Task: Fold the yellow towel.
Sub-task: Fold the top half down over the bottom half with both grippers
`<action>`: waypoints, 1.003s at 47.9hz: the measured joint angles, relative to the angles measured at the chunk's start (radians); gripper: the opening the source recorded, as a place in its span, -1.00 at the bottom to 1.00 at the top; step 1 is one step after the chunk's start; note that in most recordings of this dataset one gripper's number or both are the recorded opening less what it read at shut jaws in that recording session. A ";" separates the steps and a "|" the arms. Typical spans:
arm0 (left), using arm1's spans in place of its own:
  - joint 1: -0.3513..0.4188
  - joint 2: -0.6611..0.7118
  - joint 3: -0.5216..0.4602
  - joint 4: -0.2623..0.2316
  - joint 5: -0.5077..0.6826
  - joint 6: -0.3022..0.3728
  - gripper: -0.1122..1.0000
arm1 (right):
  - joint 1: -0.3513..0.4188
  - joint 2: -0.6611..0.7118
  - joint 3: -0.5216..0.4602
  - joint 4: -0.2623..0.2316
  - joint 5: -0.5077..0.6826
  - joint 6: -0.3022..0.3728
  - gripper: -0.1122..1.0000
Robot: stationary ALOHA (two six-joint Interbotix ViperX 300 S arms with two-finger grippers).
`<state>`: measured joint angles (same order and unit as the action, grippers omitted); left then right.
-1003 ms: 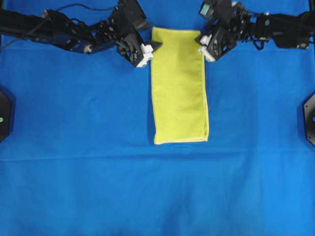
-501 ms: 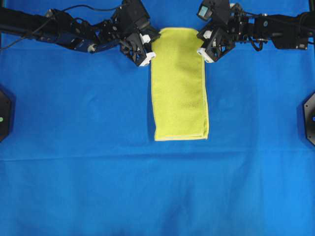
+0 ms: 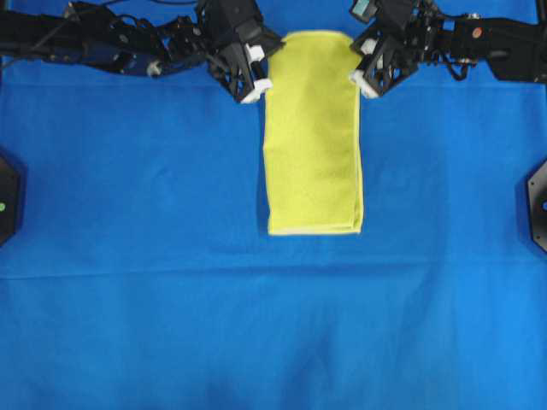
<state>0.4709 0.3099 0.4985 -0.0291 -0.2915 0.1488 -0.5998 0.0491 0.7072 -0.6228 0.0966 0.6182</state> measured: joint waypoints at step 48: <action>-0.359 -0.199 0.156 0.000 0.150 0.000 -0.75 | 0.463 -0.227 0.130 0.014 0.247 0.186 -0.74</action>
<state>0.1120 0.1104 0.6550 -0.0291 -0.1411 0.1488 -0.1365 -0.1779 0.8376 -0.6090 0.3436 0.8038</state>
